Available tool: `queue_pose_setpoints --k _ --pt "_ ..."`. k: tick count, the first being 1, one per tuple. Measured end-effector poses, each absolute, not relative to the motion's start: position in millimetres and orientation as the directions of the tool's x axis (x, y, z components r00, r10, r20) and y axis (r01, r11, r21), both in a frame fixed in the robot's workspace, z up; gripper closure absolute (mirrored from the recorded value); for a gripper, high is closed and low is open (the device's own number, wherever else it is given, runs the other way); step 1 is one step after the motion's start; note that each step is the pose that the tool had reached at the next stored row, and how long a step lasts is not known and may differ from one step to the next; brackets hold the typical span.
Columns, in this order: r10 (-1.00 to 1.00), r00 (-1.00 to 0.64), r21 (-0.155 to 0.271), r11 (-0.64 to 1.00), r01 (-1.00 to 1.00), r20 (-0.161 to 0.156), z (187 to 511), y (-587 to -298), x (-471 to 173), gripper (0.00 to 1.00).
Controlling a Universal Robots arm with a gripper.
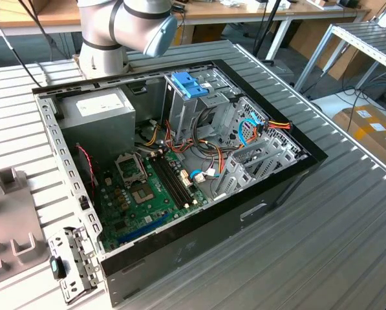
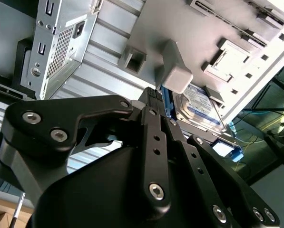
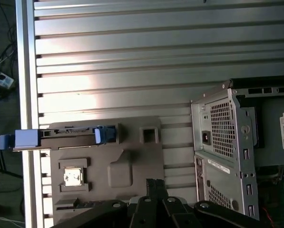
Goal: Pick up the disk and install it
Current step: 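Reach for the disk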
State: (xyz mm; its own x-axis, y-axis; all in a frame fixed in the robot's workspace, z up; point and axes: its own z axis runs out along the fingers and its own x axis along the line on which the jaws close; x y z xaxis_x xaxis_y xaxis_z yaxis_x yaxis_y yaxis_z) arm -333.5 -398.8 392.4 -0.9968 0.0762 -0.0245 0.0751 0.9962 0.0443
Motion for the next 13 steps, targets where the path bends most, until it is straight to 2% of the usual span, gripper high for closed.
queue_pose_setpoints --k 13 --pt "0.076 -0.997 0.044 0.996 0.075 -0.024 391.6 -398.3 -362.6 0.89"
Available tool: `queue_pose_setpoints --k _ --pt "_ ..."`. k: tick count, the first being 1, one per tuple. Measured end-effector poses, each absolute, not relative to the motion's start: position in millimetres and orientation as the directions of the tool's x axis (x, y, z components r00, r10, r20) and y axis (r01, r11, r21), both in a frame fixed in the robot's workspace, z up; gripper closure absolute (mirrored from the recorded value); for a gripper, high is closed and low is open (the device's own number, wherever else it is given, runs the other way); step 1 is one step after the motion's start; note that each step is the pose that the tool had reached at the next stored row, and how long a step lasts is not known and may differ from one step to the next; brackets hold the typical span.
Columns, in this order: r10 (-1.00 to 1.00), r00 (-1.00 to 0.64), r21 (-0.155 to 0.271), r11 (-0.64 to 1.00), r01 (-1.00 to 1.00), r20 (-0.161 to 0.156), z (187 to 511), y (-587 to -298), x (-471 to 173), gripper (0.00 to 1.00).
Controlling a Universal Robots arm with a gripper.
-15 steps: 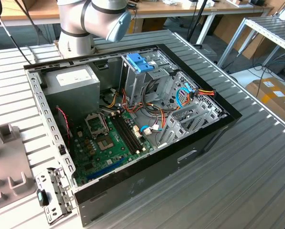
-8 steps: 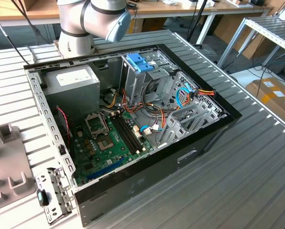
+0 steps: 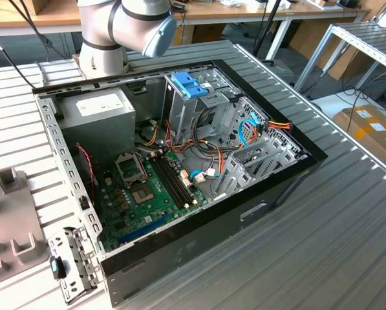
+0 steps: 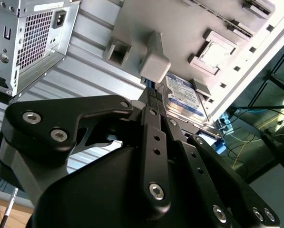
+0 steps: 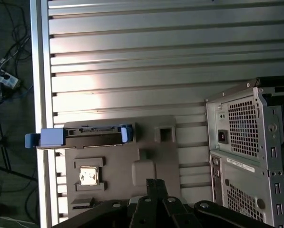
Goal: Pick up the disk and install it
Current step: 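Reach for the disk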
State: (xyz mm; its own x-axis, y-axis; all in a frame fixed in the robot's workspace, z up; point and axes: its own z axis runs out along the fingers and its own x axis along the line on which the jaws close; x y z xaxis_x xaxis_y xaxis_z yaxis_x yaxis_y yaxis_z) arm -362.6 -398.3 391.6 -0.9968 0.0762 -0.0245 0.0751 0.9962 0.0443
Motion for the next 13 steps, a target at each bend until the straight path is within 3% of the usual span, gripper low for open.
queue_pose_setpoints --k 13 --pt "0.076 -0.997 0.038 0.996 0.076 -0.025 391.1 -387.8 -369.1 0.89"
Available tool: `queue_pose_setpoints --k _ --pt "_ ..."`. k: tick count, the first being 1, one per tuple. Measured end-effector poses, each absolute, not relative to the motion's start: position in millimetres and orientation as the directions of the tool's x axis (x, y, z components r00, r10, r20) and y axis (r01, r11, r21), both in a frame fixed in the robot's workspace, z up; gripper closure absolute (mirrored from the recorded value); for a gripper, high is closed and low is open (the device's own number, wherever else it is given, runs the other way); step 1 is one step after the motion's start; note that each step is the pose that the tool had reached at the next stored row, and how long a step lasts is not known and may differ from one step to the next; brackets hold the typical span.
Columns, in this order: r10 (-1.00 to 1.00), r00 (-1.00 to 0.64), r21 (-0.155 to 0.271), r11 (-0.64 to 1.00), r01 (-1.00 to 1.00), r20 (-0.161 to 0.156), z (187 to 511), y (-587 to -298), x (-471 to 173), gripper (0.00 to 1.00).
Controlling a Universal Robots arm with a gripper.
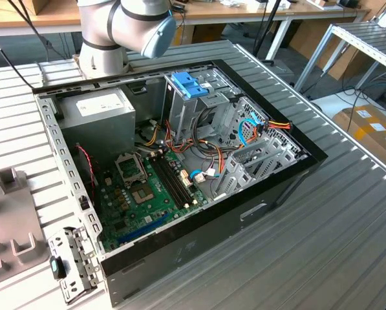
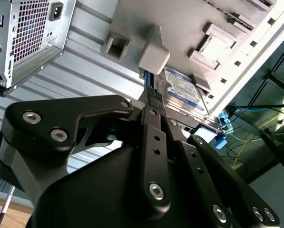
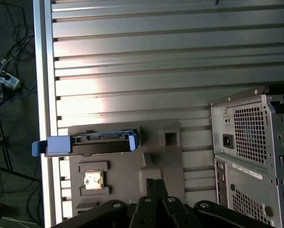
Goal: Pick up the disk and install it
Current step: 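Reach for the disk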
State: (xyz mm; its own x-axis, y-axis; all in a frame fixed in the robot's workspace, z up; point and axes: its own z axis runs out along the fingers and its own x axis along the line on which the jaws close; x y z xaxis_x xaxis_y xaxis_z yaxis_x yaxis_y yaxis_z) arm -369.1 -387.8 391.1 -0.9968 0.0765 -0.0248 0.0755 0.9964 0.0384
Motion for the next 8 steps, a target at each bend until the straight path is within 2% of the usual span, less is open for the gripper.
queue_pose_setpoints --k 8 --pt "0.076 -0.997 0.032 0.997 0.076 -0.025 390.8 -384.9 -375.4 0.89"
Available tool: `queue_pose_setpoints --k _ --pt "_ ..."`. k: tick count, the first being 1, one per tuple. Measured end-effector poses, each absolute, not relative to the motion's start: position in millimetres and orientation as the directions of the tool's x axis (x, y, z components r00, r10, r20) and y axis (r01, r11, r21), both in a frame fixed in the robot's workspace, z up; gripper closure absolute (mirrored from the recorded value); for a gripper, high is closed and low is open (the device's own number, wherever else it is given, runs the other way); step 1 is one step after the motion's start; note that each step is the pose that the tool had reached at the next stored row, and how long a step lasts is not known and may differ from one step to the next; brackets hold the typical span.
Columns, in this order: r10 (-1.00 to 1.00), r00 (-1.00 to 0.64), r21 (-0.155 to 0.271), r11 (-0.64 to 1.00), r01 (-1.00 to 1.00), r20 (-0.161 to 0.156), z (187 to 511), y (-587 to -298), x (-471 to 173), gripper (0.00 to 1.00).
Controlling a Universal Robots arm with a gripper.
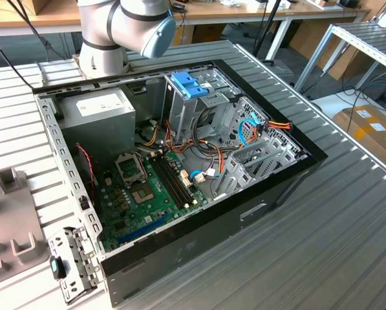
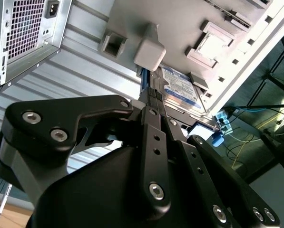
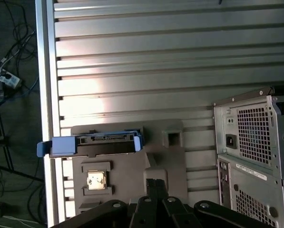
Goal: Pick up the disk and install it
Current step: 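Reach for the disk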
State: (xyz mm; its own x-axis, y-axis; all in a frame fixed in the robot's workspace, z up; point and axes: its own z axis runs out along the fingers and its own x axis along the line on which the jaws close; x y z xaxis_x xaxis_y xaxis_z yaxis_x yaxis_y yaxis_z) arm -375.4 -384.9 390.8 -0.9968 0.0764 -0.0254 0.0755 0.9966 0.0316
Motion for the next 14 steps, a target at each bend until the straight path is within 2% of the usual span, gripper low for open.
queue_pose_setpoints --k 14 --pt "0.076 -0.997 0.031 0.997 0.076 -0.025 390.3 -384.7 -381.5 0.89"
